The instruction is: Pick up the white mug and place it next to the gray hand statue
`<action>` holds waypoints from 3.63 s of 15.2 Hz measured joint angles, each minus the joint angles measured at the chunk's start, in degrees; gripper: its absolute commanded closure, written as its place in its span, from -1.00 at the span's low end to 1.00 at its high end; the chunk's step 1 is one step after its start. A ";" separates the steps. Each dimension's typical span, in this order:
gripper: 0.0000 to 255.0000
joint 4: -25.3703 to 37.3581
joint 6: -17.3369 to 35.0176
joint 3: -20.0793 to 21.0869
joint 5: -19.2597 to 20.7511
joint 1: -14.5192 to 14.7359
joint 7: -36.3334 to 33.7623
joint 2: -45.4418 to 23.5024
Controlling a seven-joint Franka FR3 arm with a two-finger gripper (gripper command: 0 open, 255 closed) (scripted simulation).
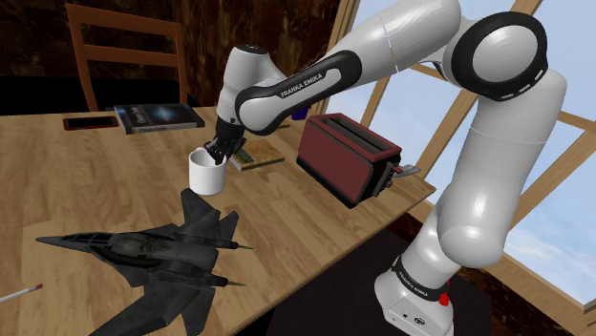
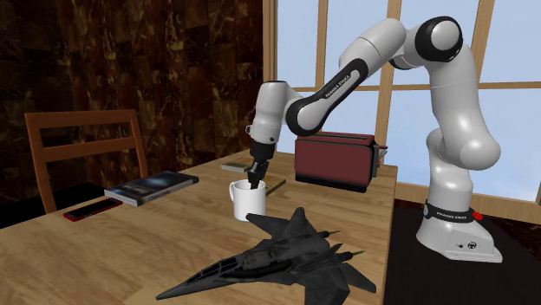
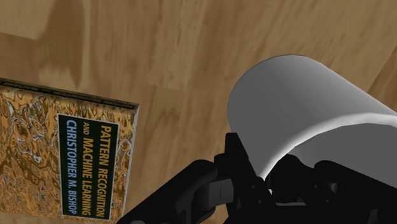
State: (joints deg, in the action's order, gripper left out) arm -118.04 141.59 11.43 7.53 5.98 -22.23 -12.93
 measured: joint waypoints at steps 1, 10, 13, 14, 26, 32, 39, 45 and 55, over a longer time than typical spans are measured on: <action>1.00 0.00 0.00 0.00 0.00 0.00 0.00 0.00; 1.00 0.86 -2.06 0.19 -0.59 -0.12 0.46 1.23; 1.00 1.57 -3.97 0.33 -1.16 -0.27 0.97 2.47; 1.00 1.90 -4.63 0.37 -1.32 -0.29 1.08 2.83; 1.00 6.70 -13.15 0.73 -2.97 -0.45 2.34 6.67; 1.00 10.13 -17.63 0.76 -3.51 -0.54 2.93 7.77; 1.00 14.08 -22.83 0.82 -4.02 -0.55 3.37 9.06; 1.00 18.43 -27.32 0.82 -4.19 -0.57 3.69 9.21; 1.00 12.23 -26.37 -4.95 -7.76 -6.66 16.50 14.78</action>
State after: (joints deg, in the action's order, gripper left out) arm -105.81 115.22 6.48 -0.22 -0.68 -5.73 1.85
